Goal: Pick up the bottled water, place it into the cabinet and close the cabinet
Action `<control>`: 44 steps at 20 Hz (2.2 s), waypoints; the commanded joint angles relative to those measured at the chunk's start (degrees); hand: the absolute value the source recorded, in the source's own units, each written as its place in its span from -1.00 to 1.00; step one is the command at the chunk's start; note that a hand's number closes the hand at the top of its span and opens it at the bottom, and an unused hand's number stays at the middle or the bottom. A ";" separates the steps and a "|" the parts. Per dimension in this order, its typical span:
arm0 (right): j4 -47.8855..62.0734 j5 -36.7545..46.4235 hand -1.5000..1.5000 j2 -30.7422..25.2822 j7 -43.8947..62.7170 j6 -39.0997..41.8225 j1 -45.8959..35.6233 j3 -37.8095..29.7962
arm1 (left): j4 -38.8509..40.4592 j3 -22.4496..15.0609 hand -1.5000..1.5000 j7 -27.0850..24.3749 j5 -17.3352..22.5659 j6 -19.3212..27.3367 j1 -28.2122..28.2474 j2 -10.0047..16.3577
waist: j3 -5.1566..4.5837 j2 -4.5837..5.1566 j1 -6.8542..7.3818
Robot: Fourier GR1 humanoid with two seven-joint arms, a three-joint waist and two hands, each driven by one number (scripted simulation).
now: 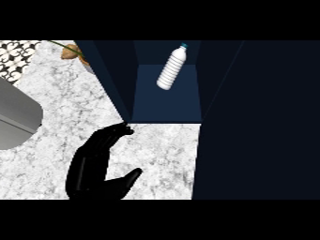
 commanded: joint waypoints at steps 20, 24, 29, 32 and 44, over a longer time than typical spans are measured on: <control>-8.56 10.88 1.00 -4.95 12.24 0.35 -6.78 27.09 | -14.79 16.94 -1.00 -1.82 14.36 -14.36 22.02 17.15 | -0.78 -0.21 2.59; -5.52 6.83 1.00 -2.08 11.48 -2.75 -6.83 31.52 | -16.32 17.18 -1.00 -1.49 15.71 -16.91 24.42 18.44 | -0.63 0.58 4.13; -5.41 5.15 1.00 -3.67 12.82 -3.38 -9.43 31.49 | -17.37 18.92 -1.00 -1.20 16.71 -19.22 24.39 20.38 | -0.77 1.26 6.75; -3.91 4.77 1.00 -3.00 14.32 -5.24 -12.78 30.09 | -17.53 19.65 -1.00 -0.80 17.73 -21.88 24.36 21.84 | -0.88 1.97 8.40; -0.15 4.35 1.00 -3.82 20.35 -6.88 -25.11 27.33 | -17.69 21.21 -1.00 -0.11 18.31 -25.77 25.06 24.96 | -1.27 2.70 13.62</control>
